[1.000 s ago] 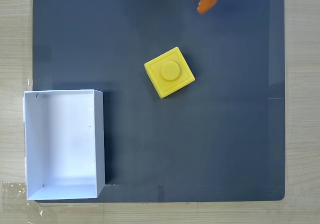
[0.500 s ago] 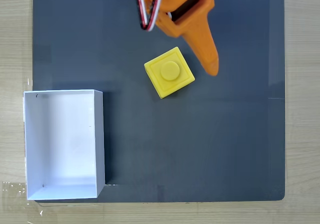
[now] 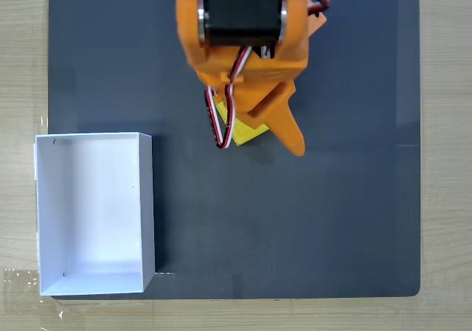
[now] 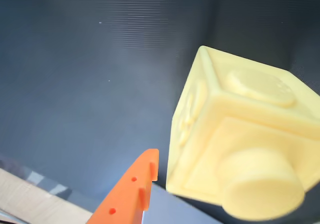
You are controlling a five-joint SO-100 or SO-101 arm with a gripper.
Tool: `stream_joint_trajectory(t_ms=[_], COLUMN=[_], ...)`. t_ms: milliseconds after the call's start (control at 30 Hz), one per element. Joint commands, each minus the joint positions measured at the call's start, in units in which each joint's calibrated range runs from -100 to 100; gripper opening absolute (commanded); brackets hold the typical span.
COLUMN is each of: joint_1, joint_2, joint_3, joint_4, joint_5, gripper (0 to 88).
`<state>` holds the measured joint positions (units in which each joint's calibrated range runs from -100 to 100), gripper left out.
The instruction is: Grasp a yellow block and put it in the box
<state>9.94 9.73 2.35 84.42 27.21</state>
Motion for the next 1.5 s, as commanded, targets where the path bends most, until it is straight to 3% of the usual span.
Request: stream_joint_trajectory(t_ms=[0,400,633,767,1233,1467], joint_1=[-0.4,-2.3,-1.1,-0.9,-7.8,-1.6], joint_2=[2.2,8.7,8.5,7.9,-15.3,-19.6], joint_3=[-2.3,-2.3,-2.4,-2.4,-26.3,-27.9], joint_4=[-1.3,-6.0,-8.9,-8.9,-4.1,-4.9], joint_5=[-0.1,-4.1,-6.5,-6.4,-6.5,-9.9], gripper=[55.7,53.1,21.2,11.7,11.4,11.0])
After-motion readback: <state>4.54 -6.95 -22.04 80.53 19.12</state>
